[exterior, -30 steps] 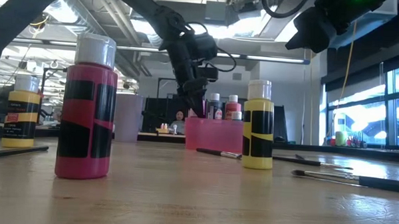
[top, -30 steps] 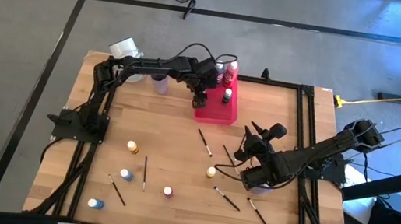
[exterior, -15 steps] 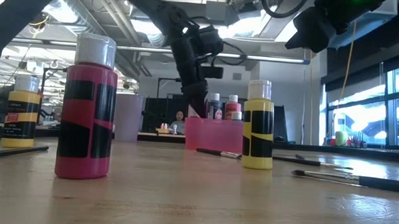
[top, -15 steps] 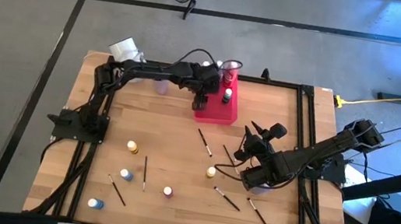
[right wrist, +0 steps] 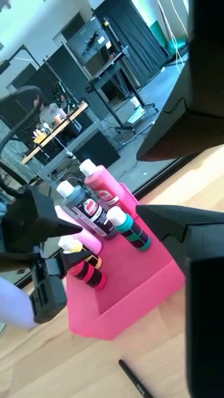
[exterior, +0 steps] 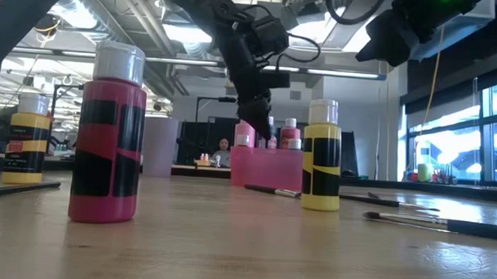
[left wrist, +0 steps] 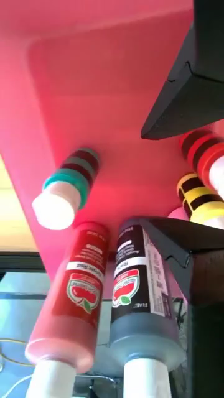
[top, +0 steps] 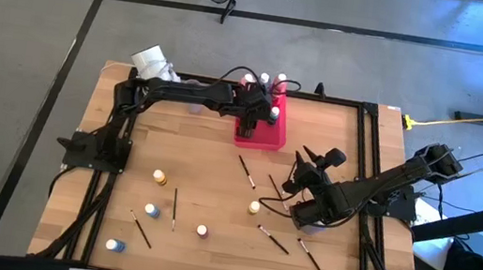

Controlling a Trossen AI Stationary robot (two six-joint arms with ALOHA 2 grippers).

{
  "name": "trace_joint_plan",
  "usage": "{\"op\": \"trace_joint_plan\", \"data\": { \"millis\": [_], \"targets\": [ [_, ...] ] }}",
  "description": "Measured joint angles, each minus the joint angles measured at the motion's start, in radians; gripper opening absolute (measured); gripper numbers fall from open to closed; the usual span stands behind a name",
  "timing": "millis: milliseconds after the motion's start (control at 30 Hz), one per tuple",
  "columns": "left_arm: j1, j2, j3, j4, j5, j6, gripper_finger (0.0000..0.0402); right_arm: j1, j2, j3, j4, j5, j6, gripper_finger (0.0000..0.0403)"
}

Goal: Pick & Place Paint Supplies
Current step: Put the black paint brush into the purple cup

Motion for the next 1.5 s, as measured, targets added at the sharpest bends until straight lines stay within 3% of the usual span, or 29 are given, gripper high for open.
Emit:
{"op": "trace_joint_plan", "data": {
  "millis": [133, 333, 500, 700, 867, 967, 1200, 1500],
  "targets": [
    [-0.013, -0.045, 0.0, -0.009, 0.019, -0.036, 0.021, 0.002, 0.0, 0.0, -0.021, 0.0, 0.017, 0.0128],
    [-0.037, -0.142, 0.0, -0.085, 0.193, -0.131, 0.021, 0.002, 0.0, 0.0, -0.099, 0.0, 0.099, 0.0128],
    [-0.06, -0.23, -0.012, -0.148, 0.269, -0.235, 0.021, 0.002, 0.0, 0.0, -0.145, -0.021, 0.124, 0.0128],
    [-0.12, -0.36, -0.14, -0.154, 0.313, -0.357, 0.021, 0.004, 0.0, 0.0, -0.147, -0.031, 0.122, 0.0128],
    [-0.184, -0.474, -0.28, -0.126, 0.257, -0.448, 0.021, 0.004, 0.0, 0.0, -0.146, -0.029, 0.12, 0.0127],
    [-0.223, -0.544, -0.378, -0.045, 0.201, -0.474, 0.021, 0.004, 0.0, 0.0, -0.147, -0.032, 0.112, 0.0127],
    [-0.302, -0.696, -0.657, 0.377, 0.056, -0.416, 0.021, 0.003, 0.0, 0.003, -0.139, -0.151, 0.039, 0.0127],
    [-0.313, -0.811, -0.889, 0.68, 0.046, -0.36, 0.021, -0.003, 0.0, 0.057, -0.137, -0.464, -0.017, 0.0127]
  ]
}}
